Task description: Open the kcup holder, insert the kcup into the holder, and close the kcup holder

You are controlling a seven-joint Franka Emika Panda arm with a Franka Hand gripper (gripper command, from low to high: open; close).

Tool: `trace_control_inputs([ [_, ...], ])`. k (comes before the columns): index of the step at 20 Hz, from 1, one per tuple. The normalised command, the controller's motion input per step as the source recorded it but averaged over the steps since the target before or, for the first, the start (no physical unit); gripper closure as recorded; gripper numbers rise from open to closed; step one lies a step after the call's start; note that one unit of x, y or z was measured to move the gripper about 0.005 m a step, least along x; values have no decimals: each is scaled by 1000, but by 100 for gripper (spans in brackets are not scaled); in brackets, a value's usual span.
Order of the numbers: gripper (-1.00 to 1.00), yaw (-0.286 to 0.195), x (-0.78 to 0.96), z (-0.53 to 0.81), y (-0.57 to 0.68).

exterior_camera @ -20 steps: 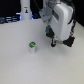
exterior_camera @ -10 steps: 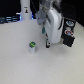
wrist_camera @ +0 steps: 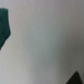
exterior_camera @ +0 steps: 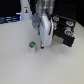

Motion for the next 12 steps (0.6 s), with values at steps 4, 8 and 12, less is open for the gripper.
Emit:
trace_control_inputs([
  [4, -100, -296, -389, -450, -393],
  [8, -100, -289, -299, -423, -420],
  [12, -100, -280, -30, -244, -432],
])
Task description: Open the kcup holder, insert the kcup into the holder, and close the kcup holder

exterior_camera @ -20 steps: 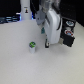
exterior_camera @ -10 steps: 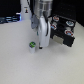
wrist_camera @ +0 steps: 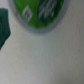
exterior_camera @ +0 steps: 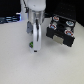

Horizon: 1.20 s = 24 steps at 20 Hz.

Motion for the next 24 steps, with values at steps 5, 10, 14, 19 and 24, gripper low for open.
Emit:
trace_control_inputs([
  [5, -100, -271, 320, -50, -213],
  [10, 100, -142, 127, -10, -41],
  [14, 100, -5, 9, 3, 3],
  [19, 100, -4, 10, 1, 0],
  [24, 100, -4, 82, 442, 103],
])
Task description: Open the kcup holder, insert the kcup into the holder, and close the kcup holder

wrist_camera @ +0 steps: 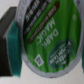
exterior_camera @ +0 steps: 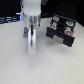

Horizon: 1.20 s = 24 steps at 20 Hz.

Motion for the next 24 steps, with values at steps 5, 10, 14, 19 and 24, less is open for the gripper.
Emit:
trace_control_inputs([
  [5, 100, -7, 142, 891, 356],
  [10, 100, 3, 91, 873, 468],
  [14, 100, 10, 44, 701, 634],
  [19, 100, 15, 25, 512, 668],
  [24, 100, 4, 131, 420, 698],
])
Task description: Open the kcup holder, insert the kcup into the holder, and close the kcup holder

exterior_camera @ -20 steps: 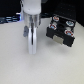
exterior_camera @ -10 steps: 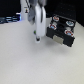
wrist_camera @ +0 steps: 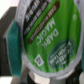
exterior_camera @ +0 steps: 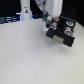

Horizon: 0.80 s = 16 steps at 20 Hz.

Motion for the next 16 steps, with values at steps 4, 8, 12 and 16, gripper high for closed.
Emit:
trace_control_inputs([
  [4, 100, 9, 108, 322, 669],
  [8, 100, 14, 119, 250, 675],
  [12, 100, 33, 59, 101, 660],
  [16, 100, 55, -11, -7, 613],
])
